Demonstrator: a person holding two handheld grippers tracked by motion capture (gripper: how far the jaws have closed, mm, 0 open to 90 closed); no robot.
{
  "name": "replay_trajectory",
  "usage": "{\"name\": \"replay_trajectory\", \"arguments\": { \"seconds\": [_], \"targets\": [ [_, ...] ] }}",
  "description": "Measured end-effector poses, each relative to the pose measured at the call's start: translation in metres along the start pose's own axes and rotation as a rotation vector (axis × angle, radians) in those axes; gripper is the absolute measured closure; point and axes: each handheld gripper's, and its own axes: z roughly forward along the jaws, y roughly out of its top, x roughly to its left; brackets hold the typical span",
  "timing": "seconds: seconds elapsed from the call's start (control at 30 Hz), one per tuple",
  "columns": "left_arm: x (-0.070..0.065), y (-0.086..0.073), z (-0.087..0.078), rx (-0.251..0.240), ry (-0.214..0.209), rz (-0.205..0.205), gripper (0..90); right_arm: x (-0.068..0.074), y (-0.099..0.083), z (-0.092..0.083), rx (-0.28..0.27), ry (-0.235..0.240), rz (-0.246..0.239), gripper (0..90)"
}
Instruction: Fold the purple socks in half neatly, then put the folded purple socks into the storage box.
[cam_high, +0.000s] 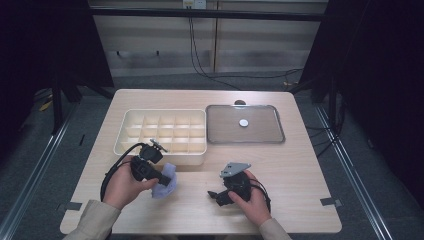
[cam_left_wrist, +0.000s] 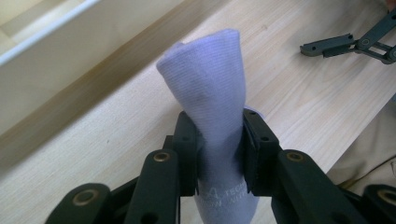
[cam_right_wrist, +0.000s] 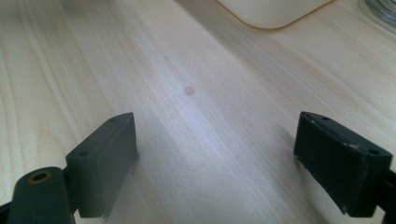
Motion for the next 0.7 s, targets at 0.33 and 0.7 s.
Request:
{"name": "replay_trajectory", "arguments": {
  "seconds": [0.33,0.7],
  "targets": [
    [0.008,0.000,-0.012,-0.003,0.008,-0.022,70.2,0.000,0.000,0.000,0.000,0.000,-0.001,12.7],
    [0.015,0.003,-0.023,0.001,0.012,-0.030,70.2,0.000,0.000,0.000,-0.001,0.000,-0.003,12.7]
  ]
}}
